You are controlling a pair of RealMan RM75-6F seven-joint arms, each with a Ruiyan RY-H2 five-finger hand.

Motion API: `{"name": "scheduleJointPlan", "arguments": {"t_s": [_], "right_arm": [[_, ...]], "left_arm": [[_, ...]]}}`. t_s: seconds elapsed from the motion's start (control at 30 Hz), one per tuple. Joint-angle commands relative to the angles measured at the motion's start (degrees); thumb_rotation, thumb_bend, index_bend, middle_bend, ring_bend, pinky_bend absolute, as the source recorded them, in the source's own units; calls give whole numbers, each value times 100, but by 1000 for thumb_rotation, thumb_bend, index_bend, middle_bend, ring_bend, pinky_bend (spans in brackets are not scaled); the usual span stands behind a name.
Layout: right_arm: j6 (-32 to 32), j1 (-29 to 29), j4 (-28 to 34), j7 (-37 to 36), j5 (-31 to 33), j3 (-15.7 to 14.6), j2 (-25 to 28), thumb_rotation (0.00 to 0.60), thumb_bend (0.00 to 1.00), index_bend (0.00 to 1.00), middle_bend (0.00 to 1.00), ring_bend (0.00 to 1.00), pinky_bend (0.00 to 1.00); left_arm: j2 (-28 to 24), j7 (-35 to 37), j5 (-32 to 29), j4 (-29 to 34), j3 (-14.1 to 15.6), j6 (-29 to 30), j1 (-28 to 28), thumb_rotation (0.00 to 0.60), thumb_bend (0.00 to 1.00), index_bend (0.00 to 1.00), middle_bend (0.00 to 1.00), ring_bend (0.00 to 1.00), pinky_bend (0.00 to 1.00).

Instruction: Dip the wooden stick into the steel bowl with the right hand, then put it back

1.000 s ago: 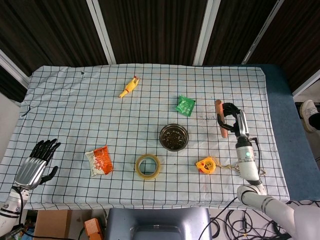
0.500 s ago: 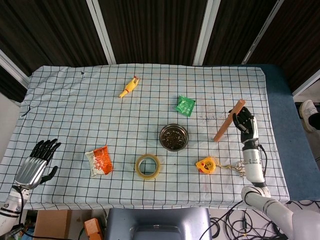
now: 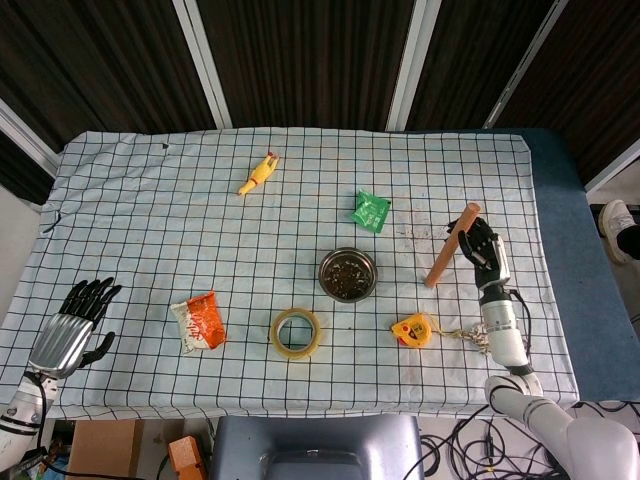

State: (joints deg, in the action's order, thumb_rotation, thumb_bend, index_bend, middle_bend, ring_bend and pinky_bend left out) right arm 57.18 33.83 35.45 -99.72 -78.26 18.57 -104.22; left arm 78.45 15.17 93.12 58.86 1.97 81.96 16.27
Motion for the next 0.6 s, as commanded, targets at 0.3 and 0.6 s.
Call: {"name": "scheduleJointPlan", "arguments": {"t_s": [0.3, 0.6], "right_arm": [[144, 14, -78, -169, -124, -159, 24, 399, 303, 429, 389, 341, 437], [311, -7, 26, -285, -227, -279, 74, 393, 303, 428, 388, 341, 437]], "left_arm": [[-6, 23, -7, -14, -1, 0, -17, 600, 425, 0, 0, 3, 52], [-20, 15, -4, 12, -6, 24, -34, 600, 427, 0, 0, 3, 52]]}}
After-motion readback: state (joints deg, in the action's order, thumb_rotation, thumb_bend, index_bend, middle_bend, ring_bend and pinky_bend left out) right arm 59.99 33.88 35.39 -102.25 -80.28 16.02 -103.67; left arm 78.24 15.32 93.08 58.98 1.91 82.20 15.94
